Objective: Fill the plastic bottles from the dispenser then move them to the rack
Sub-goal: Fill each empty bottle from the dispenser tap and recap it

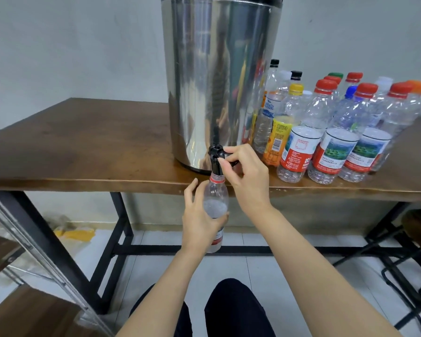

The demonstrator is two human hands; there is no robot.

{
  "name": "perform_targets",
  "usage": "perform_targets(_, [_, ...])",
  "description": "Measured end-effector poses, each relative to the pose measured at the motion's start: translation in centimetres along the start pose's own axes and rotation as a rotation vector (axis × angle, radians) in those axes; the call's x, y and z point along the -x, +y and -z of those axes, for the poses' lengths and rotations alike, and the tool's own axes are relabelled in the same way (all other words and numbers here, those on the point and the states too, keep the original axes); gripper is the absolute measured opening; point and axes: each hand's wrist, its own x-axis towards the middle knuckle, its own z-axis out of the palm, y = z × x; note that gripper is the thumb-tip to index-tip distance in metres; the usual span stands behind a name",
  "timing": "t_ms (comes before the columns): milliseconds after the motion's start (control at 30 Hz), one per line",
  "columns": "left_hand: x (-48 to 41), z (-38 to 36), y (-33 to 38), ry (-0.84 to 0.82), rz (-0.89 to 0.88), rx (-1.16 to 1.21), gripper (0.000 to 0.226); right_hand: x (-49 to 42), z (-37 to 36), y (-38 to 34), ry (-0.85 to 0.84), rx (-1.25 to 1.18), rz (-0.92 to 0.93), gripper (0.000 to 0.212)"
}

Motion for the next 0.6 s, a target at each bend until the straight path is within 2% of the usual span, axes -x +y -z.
perform_targets(333, [-0.1, -0.45, -0.27, 0.02, -0.006, -0.023, 0.083, 0.07, -0.14, 0.23, 0.007, -0.005, -0.002, 0.032])
perform_targets(600, [-0.03, -0.23, -0.57, 0.029, -0.003, 0.01, 0.085, 0.11, -0.27, 0.42, 0.015, -0.018, 0.002, 0.028])
